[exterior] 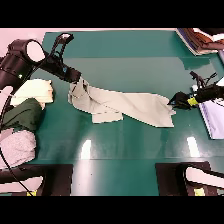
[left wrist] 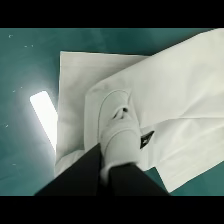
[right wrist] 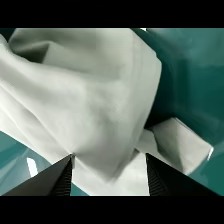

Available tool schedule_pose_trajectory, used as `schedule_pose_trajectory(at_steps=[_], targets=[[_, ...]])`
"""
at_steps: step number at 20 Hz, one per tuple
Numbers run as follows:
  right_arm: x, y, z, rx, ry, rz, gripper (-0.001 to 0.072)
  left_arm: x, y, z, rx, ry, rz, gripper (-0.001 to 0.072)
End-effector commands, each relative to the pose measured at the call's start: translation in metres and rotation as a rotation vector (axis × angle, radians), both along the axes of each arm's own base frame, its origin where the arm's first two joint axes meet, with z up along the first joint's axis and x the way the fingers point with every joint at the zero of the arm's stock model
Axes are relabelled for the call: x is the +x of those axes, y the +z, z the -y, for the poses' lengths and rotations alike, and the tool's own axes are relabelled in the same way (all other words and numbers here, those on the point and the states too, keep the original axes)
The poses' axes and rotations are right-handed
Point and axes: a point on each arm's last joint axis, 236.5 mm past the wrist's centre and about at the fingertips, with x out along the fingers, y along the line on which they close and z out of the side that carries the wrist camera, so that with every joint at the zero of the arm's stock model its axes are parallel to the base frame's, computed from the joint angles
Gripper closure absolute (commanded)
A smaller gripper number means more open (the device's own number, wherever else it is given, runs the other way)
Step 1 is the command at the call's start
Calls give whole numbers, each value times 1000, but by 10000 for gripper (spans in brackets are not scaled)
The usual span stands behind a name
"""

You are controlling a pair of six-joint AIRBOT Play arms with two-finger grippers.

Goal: Fold the shirts.

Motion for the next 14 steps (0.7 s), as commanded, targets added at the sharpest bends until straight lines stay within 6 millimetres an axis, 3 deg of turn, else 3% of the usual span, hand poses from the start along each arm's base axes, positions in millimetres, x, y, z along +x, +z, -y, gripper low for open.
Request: schedule_pose_trajectory(at_steps=[1, 4, 5, 6, 9, 11, 13, 14], targets=[[18, 2, -17, 17, -3, 75, 287, 0, 0, 1, -5, 1, 0, 681], [26, 14, -33, 10, 48, 114, 399, 0, 0, 1, -5, 1, -3, 681], [26, 15, -38, 9, 66, 117, 560, 0, 0, 1, -6, 2, -3, 681], [25, 15, -43, 9, 86, 119, 662, 0, 0, 1, -6, 2, -3, 681], [26, 27, -51, -7, 122, 169, 694, -1, 6, 0, -8, 3, 10, 681], [33, 70, -43, -66, 135, 288, 695, 1, 47, -7, -14, 29, 105, 682], [35, 146, -30, -178, 161, 468, 694, -5, 132, -21, -25, 47, 307, 682], [30, 189, -25, -231, 167, 565, 694, -19, 188, -28, -53, 56, 434, 681]])
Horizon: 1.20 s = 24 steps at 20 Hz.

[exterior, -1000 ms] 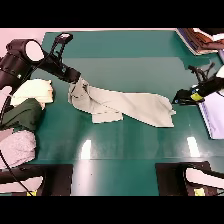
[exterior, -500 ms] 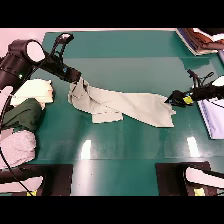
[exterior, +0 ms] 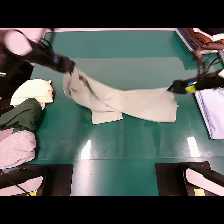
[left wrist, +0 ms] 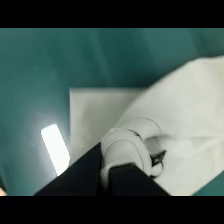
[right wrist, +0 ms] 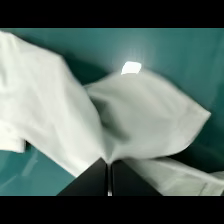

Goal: Fold the shirts.

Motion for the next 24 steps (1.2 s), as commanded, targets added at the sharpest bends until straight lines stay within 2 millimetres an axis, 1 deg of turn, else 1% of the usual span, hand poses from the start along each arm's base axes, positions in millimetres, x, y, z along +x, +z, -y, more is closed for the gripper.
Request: schedule_pose_trajectory(at_steps=[1, 2, 3, 4, 5, 6, 7, 8, 9, 10, 11, 12, 13, 14, 15, 16, 17, 18, 19, 20, 22, 23, 24], targets=[[-18, 129, 15, -158, 14, 304, 694, -36, 148, -25, -55, 36, 342, 682], [-33, 173, 16, -189, 6, 400, 694, -65, 204, -33, -99, 39, 475, 682], [-48, 211, 18, -217, -11, 485, 694, -95, 251, -42, -139, 42, 596, 682], [-63, 244, 21, -244, -38, 564, 694, -131, 295, -52, -183, 44, 717, 682], [-80, 274, 28, -272, -83, 635, 694, -165, 328, -63, -225, 51, 816, 682], [-95, 298, 36, -297, -132, 690, 695, -198, 356, -73, -274, 60, 909, 682], [-107, 314, 43, -315, -177, 725, 694, -224, 375, -81, -303, 63, 987, 683], [-116, 324, 48, -327, -208, 738, 695, -246, 390, -88, -325, 64, 1049, 683], [-121, 330, 51, -325, -229, 730, 695, -259, 396, -92, -334, 66, 1079, 683], [-123, 331, 53, -330, -234, 710, 695, -262, 395, -96, -324, 75, 1080, 683], [-119, 327, 53, -331, -221, 675, 695, -255, 387, -97, -298, 87, 1048, 683], [-113, 321, 53, -333, -208, 631, 695, -241, 370, -95, -264, 93, 980, 683], [-102, 309, 53, -327, -193, 569, 695, -222, 349, -91, -227, 95, 893, 683], [-88, 294, 55, -325, -183, 500, 695, -197, 321, -84, -184, 90, 786, 683], [-75, 276, 57, -316, -179, 425, 695, -170, 288, -76, -143, 87, 671, 682], [-62, 252, 59, -308, -169, 327, 695, -144, 252, -68, -96, 79, 557, 682], [-53, 226, 60, -307, -148, 225, 695, -119, 212, -61, -55, 74, 437, 682], [-44, 196, 62, -305, -124, 109, 695, -94, 165, -53, -12, 67, 306, 682], [-35, 169, 63, -299, -109, 19, 695, -73, 116, -42, 16, 52, 178, 682], [-25, 139, 64, -291, -97, -62, 695, -57, 69, -31, 29, 32, 63, 682], [-8, 72, 66, -273, -79, -223, 695, -34, -24, -5, 19, -2, -143, 681], [-1, 38, 67, -266, -65, -292, 695, -21, -66, 1, 29, -6, -204, 681], [5, 10, 68, -260, -55, -345, 695, -7, -97, 3, 50, -9, -228, 681]])
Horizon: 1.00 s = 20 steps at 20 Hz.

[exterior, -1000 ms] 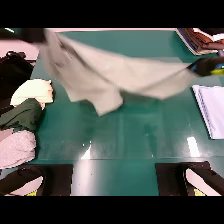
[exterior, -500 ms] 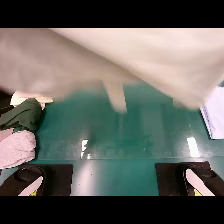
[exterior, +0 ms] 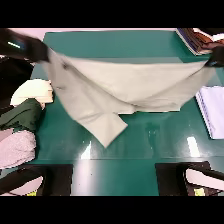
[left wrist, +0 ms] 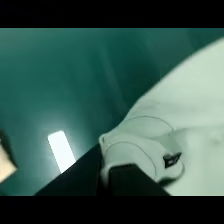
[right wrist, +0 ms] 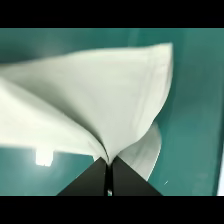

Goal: Fold the shirts.

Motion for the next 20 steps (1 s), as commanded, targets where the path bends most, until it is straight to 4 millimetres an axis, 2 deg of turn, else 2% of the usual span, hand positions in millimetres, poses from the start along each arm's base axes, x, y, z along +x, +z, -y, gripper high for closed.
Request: schedule_pose_trajectory(at_steps=[1, 3, 4, 6, 7, 8, 9, 10, 12, 14, 16, 18, 20], targets=[[18, -104, 1, 34, 2, -226, 695, 38, -135, 13, 47, -4, -213, 681], [39, -129, 5, 37, -11, -224, 695, 66, -158, 4, 39, 40, -202, 680], [53, -131, 7, 34, -17, -189, 694, 80, -158, -5, 24, 73, -178, 680], [88, -115, 10, 22, -29, -67, 694, 102, -143, -25, 0, 124, -105, 678], [105, -102, 13, 15, -36, 2, 693, 109, -131, -35, -13, 152, -78, 479], [119, -87, 15, 11, -44, 67, 627, 114, -122, -44, -40, 197, -70, 126], [128, -76, 16, 6, -46, 111, 405, 116, -114, -52, -59, 234, -69, 1], [132, -64, 20, 1, -51, 136, 305, 117, -106, -60, -67, 252, -65, 1], [128, -48, 26, 20, -58, 150, 306, 111, -95, -76, -78, 284, -96, 1], [108, -44, 19, 110, -26, 113, 331, 91, -98, -91, -88, 306, -187, 2], [85, -50, 13, 201, -25, 58, 331, 67, -113, -102, -71, 312, -285, 2], [64, -62, 8, 245, -24, 23, 331, 43, -138, -100, -78, 311, -356, 1], [47, -74, 3, 248, -20, 4, 331, 15, -175, -87, -130, 314, -436, 1]])
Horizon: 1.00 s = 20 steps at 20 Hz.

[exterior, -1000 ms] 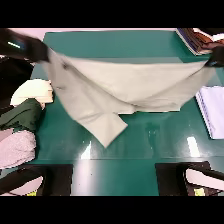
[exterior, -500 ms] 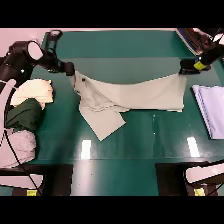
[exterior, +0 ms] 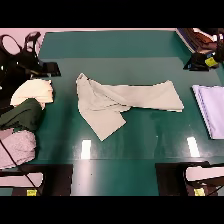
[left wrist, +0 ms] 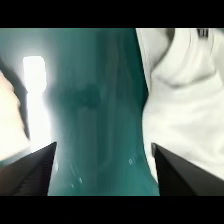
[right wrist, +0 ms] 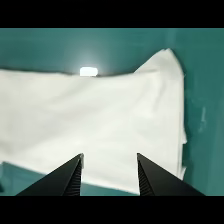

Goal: Fold the shirts.

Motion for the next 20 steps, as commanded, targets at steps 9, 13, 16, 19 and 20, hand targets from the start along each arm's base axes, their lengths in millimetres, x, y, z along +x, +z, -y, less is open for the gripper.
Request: schedule_pose_trajectory(at_steps=[9, 13, 16, 19, 20], targets=[[-50, -32, -19, 59, -20, -13, 331, -102, -135, 96, -395, 16, -238, 1], [-52, -31, -23, 75, -15, -18, 331, -102, -142, 122, -374, -24, -218, 2], [-55, -31, -22, 79, -14, -30, 331, -100, -141, 122, -382, 0, -224, 326], [-70, -38, -8, 90, -34, -87, 331, -86, -124, 123, -384, -15, -180, 681], [-78, -45, 1, 104, -61, -121, 331, -80, -112, 124, -381, -32, -153, 682]])
